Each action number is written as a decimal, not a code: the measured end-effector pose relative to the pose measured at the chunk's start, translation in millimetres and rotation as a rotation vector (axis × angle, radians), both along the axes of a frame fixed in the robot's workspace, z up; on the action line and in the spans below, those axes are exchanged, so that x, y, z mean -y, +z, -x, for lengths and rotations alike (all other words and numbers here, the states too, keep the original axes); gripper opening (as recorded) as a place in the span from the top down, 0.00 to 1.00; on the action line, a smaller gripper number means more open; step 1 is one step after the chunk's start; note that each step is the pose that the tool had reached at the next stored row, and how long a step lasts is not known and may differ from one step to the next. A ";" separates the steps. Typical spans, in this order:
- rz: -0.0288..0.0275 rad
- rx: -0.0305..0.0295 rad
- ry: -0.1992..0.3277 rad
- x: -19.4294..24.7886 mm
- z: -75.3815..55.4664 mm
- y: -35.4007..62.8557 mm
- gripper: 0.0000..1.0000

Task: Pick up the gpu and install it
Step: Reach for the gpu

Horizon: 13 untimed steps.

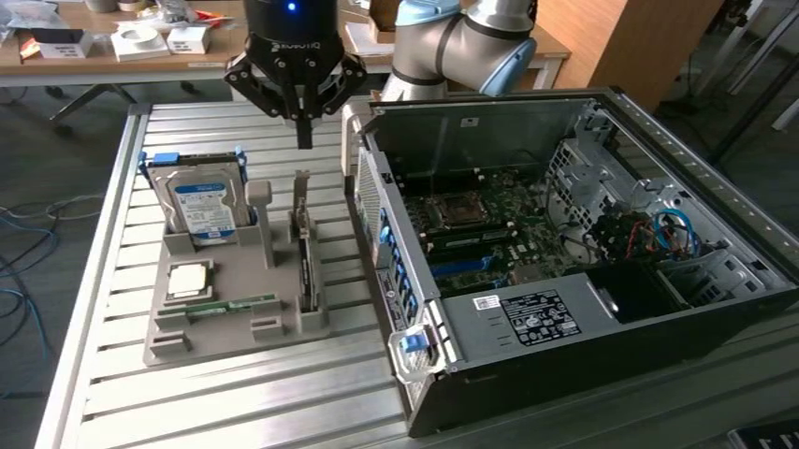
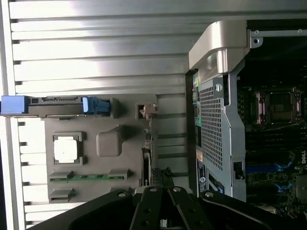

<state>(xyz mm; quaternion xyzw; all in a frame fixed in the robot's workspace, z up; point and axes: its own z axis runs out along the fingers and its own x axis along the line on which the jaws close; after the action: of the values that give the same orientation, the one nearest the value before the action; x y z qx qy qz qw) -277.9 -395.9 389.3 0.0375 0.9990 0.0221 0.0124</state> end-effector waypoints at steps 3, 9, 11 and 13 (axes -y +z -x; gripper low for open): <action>0.0000 0.0001 0.000 2.4 3.9 0.0 0.89; 0.0000 0.0000 0.000 9.1 9.3 0.0 0.89; 0.0000 0.0001 0.000 11.3 10.4 -0.1 0.89; -0.0001 0.0001 0.000 13.1 11.5 -0.1 0.89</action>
<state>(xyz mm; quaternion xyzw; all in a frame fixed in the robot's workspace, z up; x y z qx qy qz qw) -289.4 -409.0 389.2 0.0374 0.9990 0.0221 0.0125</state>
